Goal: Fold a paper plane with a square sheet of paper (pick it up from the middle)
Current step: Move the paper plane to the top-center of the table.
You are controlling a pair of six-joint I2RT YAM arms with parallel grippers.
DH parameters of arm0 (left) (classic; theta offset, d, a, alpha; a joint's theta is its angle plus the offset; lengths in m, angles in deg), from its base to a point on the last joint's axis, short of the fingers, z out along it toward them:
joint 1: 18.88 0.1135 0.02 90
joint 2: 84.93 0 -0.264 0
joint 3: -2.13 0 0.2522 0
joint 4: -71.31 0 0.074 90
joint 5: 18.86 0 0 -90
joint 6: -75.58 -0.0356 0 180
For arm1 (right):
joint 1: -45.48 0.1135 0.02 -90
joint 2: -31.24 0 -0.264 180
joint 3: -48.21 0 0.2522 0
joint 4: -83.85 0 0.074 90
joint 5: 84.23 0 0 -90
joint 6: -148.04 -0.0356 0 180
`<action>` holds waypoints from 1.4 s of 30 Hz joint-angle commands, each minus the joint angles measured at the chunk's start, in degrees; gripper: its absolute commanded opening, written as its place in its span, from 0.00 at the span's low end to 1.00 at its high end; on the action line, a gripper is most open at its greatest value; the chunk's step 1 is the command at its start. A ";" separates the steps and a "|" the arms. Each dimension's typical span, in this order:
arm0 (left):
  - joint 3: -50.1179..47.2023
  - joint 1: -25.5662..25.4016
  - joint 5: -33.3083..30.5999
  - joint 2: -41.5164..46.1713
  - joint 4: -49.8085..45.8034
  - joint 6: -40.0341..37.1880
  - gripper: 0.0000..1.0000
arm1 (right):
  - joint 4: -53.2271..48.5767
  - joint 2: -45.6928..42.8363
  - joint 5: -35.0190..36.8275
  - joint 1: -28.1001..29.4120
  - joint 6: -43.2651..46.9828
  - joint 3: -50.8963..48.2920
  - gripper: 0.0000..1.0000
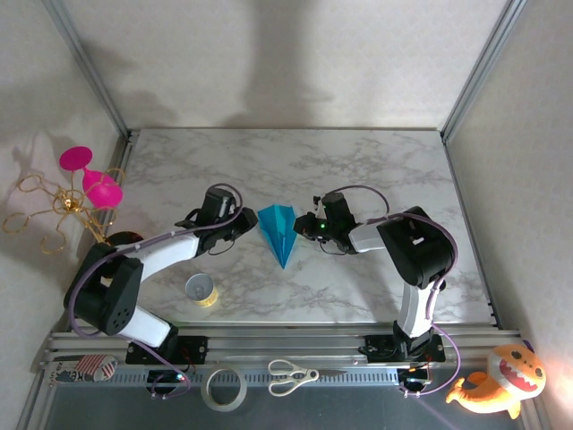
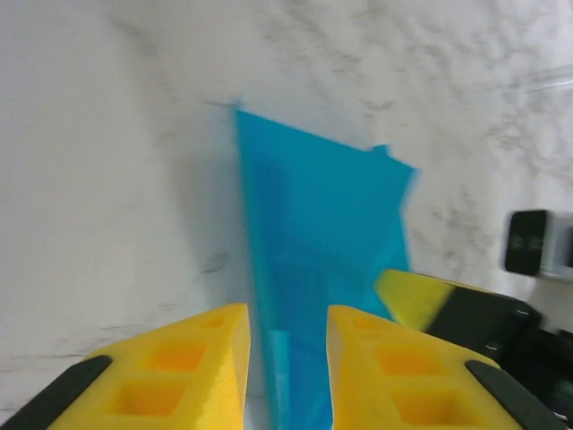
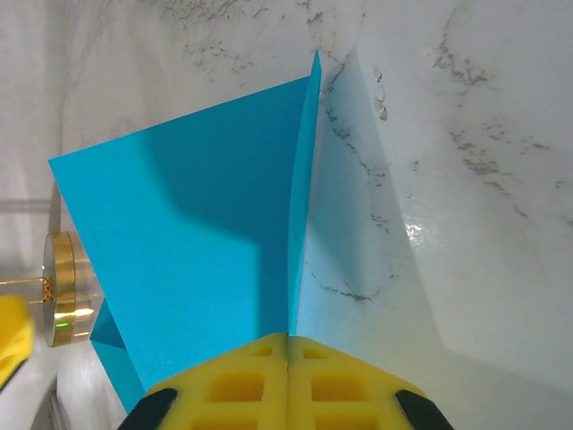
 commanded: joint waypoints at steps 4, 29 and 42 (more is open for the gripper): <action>6.03 -8.65 -5.81 -4.03 -5.46 1.23 0.31 | -0.47 0.71 -1.21 -0.09 0.00 1.31 0.02; 11.38 -14.36 -6.89 -13.10 -9.31 -1.54 0.55 | -1.42 1.59 -1.44 -0.09 0.09 2.44 0.02; 12.25 -14.43 -6.53 -14.93 -11.12 -5.68 0.67 | -2.49 1.75 -1.35 -0.08 0.43 2.98 0.02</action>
